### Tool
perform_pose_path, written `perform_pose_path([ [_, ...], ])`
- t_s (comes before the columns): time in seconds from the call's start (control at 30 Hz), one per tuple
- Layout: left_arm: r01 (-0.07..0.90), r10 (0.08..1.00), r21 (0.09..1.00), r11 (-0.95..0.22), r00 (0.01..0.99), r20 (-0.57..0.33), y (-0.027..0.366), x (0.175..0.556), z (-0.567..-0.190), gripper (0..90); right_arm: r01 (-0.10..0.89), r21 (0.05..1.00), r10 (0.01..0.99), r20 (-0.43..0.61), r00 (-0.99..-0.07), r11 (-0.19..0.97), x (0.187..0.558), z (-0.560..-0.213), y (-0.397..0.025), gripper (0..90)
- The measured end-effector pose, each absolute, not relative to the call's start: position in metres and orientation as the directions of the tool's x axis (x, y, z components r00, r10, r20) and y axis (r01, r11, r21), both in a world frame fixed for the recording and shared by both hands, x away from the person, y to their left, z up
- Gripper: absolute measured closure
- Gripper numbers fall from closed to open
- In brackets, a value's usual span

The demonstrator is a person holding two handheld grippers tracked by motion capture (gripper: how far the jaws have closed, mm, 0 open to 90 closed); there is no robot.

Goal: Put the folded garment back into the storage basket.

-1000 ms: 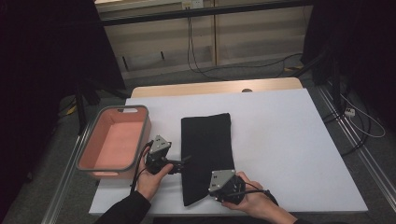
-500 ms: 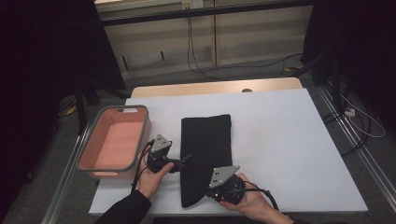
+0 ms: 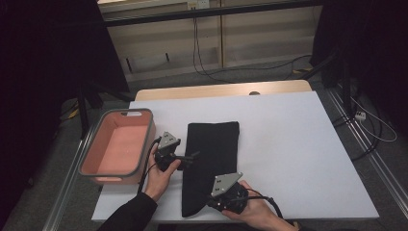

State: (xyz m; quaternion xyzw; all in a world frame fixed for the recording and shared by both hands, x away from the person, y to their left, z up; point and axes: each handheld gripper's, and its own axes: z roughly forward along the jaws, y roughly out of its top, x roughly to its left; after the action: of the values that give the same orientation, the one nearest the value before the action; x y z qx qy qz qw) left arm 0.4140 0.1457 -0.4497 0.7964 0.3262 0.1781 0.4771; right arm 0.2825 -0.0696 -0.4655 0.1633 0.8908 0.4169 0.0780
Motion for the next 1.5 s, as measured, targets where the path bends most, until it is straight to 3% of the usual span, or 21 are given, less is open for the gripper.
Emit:
perform_pose_path([
  [0.93, 0.401, 0.735, 0.865, -0.301, 0.676, -0.058, 0.124, 0.474, -0.438, 7.3, 0.24, 0.755, 0.351, 0.014, -0.936, 0.611, 0.282, -0.473, -0.075, 83.8],
  [1.27, 0.455, 0.772, 0.854, -0.253, 0.627, -0.105, 0.128, 0.502, -0.437, 16.0, 0.24, 0.758, 0.344, 0.022, -0.939, 0.606, 0.284, -0.474, -0.076, 83.8],
  [1.5, 0.506, 0.79, 0.818, -0.273, 0.604, -0.11, 0.131, 0.52, -0.444, 32.7, 0.243, 0.759, 0.342, 0.028, -0.939, 0.604, 0.284, -0.475, -0.076, 83.7],
])
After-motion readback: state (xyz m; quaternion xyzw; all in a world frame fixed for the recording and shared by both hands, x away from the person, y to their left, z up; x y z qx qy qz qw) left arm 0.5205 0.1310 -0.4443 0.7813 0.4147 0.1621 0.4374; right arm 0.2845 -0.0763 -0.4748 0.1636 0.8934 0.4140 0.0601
